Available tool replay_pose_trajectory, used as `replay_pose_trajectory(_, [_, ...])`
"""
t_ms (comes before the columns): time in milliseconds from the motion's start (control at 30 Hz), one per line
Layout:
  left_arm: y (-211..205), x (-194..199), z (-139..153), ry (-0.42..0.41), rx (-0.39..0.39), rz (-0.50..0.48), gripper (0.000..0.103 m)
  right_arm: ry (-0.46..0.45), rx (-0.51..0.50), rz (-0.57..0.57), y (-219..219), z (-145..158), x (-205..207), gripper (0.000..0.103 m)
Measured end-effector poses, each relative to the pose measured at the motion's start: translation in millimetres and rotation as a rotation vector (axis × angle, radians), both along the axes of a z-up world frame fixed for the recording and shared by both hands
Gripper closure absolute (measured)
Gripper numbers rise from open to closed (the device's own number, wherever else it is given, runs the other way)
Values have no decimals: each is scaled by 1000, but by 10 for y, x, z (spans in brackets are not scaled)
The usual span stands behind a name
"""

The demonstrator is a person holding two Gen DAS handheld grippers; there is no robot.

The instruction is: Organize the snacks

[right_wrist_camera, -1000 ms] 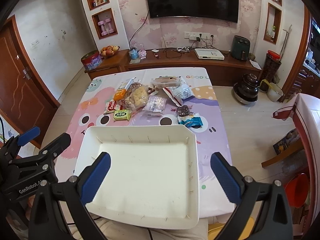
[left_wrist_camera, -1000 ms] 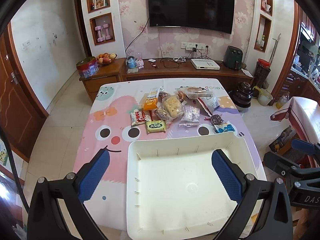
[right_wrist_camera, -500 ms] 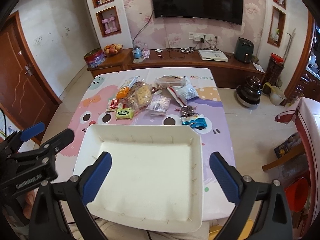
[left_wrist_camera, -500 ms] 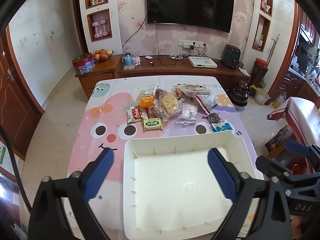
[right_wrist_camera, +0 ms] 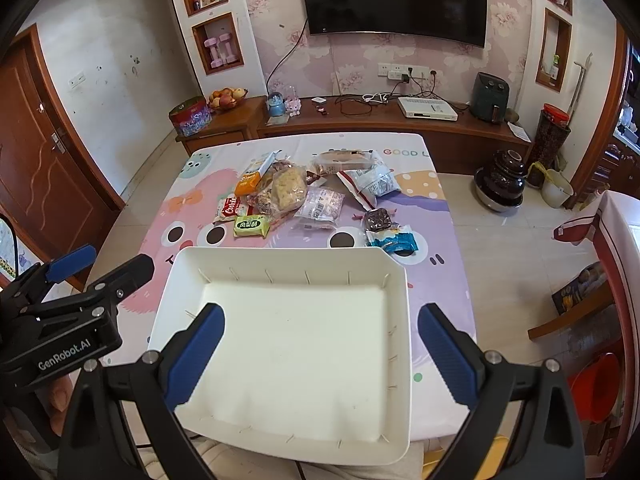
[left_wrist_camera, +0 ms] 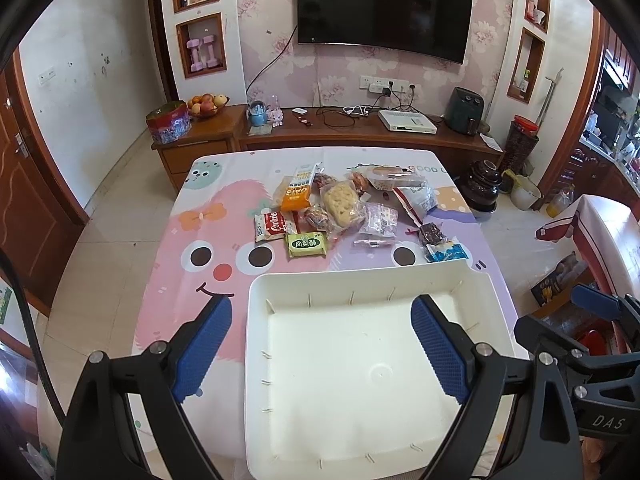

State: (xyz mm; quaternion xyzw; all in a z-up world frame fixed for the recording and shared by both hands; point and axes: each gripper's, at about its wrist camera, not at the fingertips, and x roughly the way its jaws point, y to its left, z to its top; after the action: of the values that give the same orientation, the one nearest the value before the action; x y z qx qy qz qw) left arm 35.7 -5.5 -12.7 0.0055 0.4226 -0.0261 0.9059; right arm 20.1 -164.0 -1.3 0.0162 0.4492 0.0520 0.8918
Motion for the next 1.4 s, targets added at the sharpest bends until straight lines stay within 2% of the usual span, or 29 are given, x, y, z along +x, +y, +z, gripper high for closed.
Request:
replay_pose_trajectory(200, [-10, 3, 20, -27, 8, -1, 13, 4, -3, -1, -9, 12, 7, 5])
replay_pose_trajectory(433, [-19, 43, 104, -45, -26, -51, 12, 9, 3, 1, -37, 20, 42, 5])
replay_pose_trajectory(567, [-1, 72, 180, -70, -16, -46, 13, -3, 13, 16, -18, 124, 82, 5])
replay_pose_trajectory(700, [58, 210, 294, -36, -20, -72, 12, -32, -5, 31, -2, 289, 165, 5])
replay_pose_trajectory(867, [225, 368, 517, -54, -64, -79, 12, -88, -57, 25, -21, 559, 305, 5])
replay_pose_trajectory(1033, [363, 547, 729, -107, -24, -58, 12, -137, -93, -8, -147, 836, 511, 5])
replay_pose_trajectory(1133, [387, 691, 791, -125, 31, -54, 12, -151, -100, -22, -237, 931, 662, 5])
replay_pose_trajectory(1300, [379, 1020, 810, -146, 155, -23, 12, -131, -118, -56, -395, 903, 1023, 5])
replay_pose_trajectory(1400, [368, 1277, 862, -133, 194, -18, 12, -84, -97, -60, -502, 813, 1284, 5])
